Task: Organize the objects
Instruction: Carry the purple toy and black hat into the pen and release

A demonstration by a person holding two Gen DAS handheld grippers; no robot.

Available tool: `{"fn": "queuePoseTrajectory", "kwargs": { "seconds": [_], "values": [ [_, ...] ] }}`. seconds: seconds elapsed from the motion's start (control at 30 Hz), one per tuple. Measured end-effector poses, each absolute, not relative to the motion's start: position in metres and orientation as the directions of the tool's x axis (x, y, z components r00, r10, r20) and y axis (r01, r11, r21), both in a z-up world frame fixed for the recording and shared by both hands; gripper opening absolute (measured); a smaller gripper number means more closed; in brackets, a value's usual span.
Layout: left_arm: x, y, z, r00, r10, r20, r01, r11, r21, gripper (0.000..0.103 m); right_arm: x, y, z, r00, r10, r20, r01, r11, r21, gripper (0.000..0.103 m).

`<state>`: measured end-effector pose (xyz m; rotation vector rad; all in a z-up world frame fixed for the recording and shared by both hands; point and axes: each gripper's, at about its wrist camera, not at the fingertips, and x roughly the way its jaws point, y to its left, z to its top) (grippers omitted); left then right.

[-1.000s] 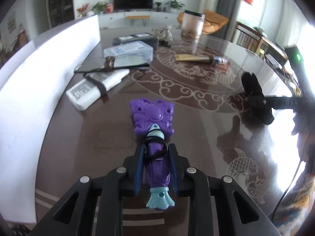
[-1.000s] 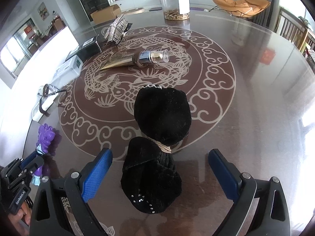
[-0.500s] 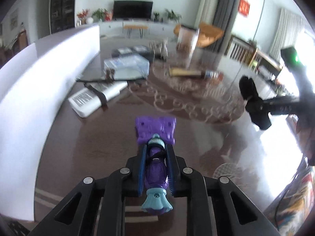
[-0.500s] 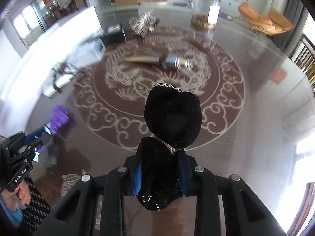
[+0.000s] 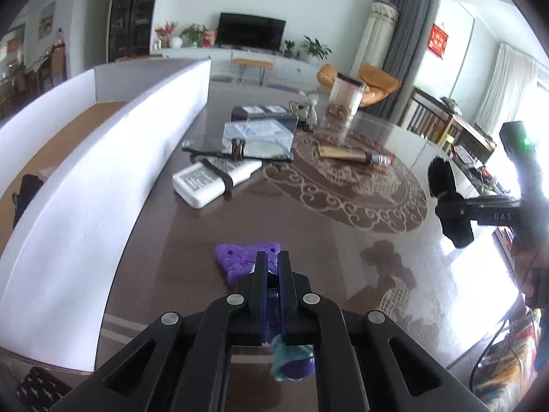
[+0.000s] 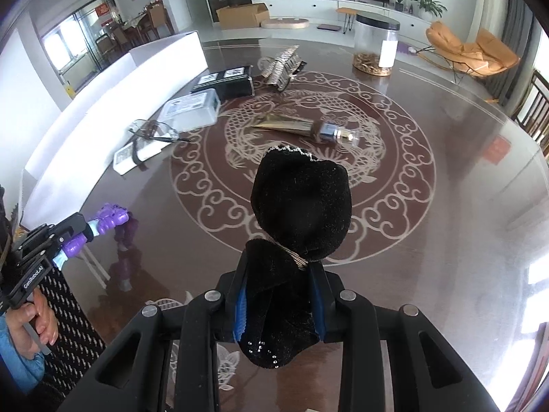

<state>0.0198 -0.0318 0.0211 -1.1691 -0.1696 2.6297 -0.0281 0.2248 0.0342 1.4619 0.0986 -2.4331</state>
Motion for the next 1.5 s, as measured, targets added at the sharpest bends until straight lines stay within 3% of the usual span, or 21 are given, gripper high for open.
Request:
{"fn": "queuePoseTrajectory", "kwargs": {
  "seconds": [0.1,0.17,0.23,0.3,0.5,0.57,0.6,0.63,0.77,0.93,1.13,1.3,1.47,1.5],
  "values": [
    [0.014,-0.035,0.014,-0.585,0.281,-0.76,-0.17,-0.96,-0.224,0.01,-0.027,0.221,0.035,-0.435,-0.236,-0.869,0.297,-0.949,0.109,0.031],
    [0.012,-0.035,0.008,-0.556,0.265,-0.788,-0.161,-0.964,-0.21,0.026,-0.026,0.22,0.034,-0.433,-0.251,-0.866,0.3,-0.946,0.124,0.031],
    [0.015,-0.035,0.004,-0.55,0.235,-0.801,-0.161,-0.971,-0.174,0.061,-0.025,0.218,0.034,-0.432,-0.264,-0.862,0.304,-0.943,0.137,0.031],
    [0.019,-0.033,0.004,-0.556,0.208,-0.805,-0.169,-0.976,-0.135,0.067,-0.024,0.216,0.034,-0.43,-0.279,-0.859,0.309,-0.939,0.151,0.031],
    [0.005,-0.019,-0.01,-0.489,0.145,-0.86,-0.181,-0.981,-0.063,0.064,-0.025,0.21,0.037,-0.429,-0.295,-0.854,0.327,-0.932,0.158,0.031],
    [0.008,-0.003,-0.012,-0.513,0.099,-0.853,-0.225,-0.974,0.022,0.042,-0.027,0.207,0.039,-0.43,-0.299,-0.852,0.331,-0.93,0.159,0.031],
    [0.008,-0.001,-0.012,-0.504,0.124,-0.855,-0.238,-0.971,-0.001,0.022,-0.027,0.206,0.041,-0.431,-0.301,-0.85,0.334,-0.929,0.16,0.031],
    [0.009,0.0,-0.012,-0.51,0.122,-0.852,-0.234,-0.972,0.001,0.018,-0.027,0.205,0.043,-0.434,-0.303,-0.848,0.338,-0.928,0.159,0.031],
    [0.021,-0.018,-0.006,-0.578,0.162,-0.799,-0.177,-0.982,-0.071,0.018,-0.024,0.196,0.058,-0.45,-0.31,-0.837,0.365,-0.92,0.144,0.031],
    [0.036,-0.058,0.049,-0.696,0.205,-0.688,-0.107,-0.977,-0.183,0.018,-0.025,0.163,0.079,-0.463,-0.345,-0.816,0.435,-0.891,0.129,0.031],
    [0.026,-0.141,0.118,-0.793,0.104,-0.6,0.022,-0.98,-0.198,0.018,-0.041,0.068,0.126,-0.455,-0.481,-0.75,0.572,-0.803,0.168,0.031],
    [0.002,-0.232,0.117,-0.757,-0.043,-0.652,0.203,-0.964,-0.173,0.018,-0.051,-0.047,0.151,-0.407,-0.58,-0.706,0.701,-0.694,0.166,0.031],
    [-0.026,-0.289,0.092,-0.672,-0.121,-0.731,0.309,-0.942,-0.129,0.018,-0.07,-0.152,0.125,-0.352,-0.545,-0.761,0.763,-0.639,0.104,0.031],
    [-0.03,-0.295,0.085,-0.654,-0.136,-0.744,0.33,-0.936,-0.119,0.02,-0.074,-0.162,0.119,-0.34,-0.537,-0.772,0.765,-0.636,0.106,0.036]
  ]
}}
